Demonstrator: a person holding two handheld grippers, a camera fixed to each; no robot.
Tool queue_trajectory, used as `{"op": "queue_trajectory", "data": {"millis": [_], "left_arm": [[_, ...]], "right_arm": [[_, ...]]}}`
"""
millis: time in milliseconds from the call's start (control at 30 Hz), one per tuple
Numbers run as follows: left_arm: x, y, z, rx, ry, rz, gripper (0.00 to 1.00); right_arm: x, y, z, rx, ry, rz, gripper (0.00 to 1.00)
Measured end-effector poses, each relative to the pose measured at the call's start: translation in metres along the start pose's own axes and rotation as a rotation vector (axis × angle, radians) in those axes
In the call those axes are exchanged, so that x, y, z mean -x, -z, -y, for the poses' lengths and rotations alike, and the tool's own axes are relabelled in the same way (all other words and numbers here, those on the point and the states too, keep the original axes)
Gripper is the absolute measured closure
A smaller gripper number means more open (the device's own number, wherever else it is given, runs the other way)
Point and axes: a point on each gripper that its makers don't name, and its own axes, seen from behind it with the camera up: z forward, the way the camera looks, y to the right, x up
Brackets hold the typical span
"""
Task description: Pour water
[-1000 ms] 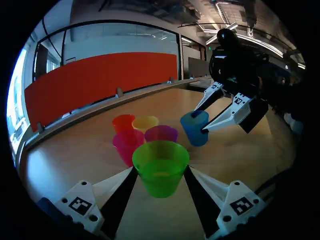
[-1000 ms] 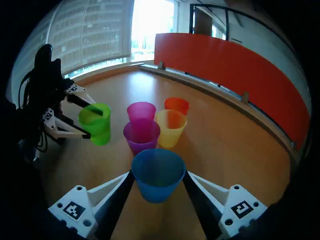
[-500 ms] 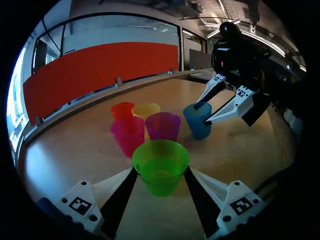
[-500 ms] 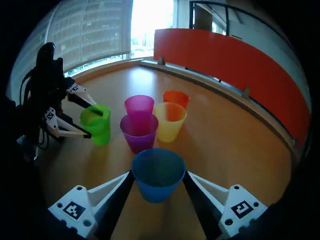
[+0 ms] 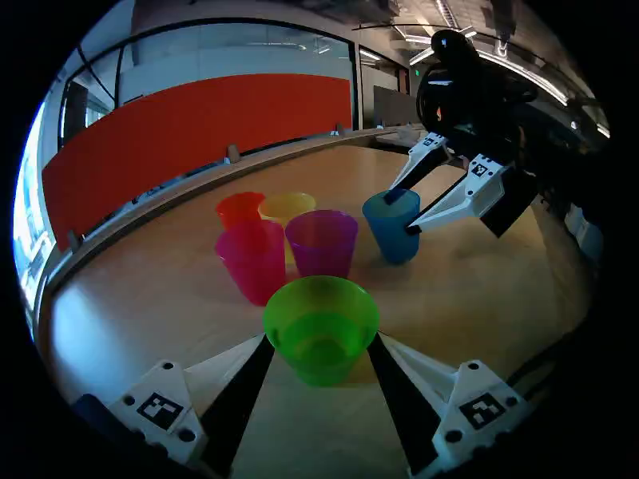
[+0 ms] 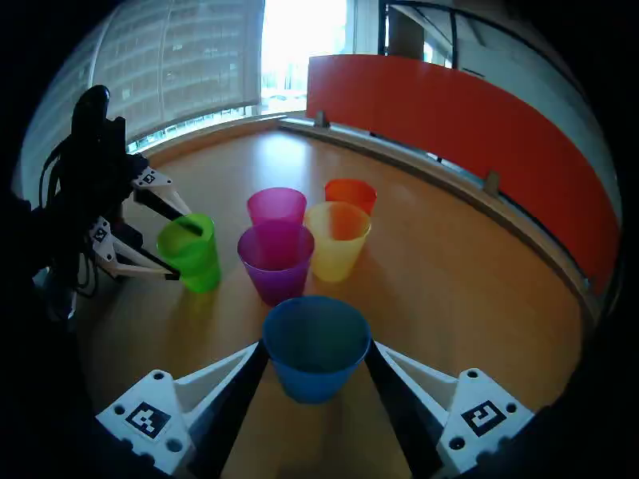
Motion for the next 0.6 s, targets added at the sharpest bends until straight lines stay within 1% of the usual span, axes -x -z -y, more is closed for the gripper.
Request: {"op": "queue_trajectory", "data": {"millis": [267,600], "left_arm": [[0.002,0.000,0.000,-0.001,-0.012,0.015,0.17],[0.003,0.000,0.001,-0.008,-0.022,0.028,0.16]], "right_arm": [[0.002,0.002,0.000,0.000,-0.003,0.003,0.09],[0.012,0.010,0.001,0.001,-0.023,0.011,0.09]]}}
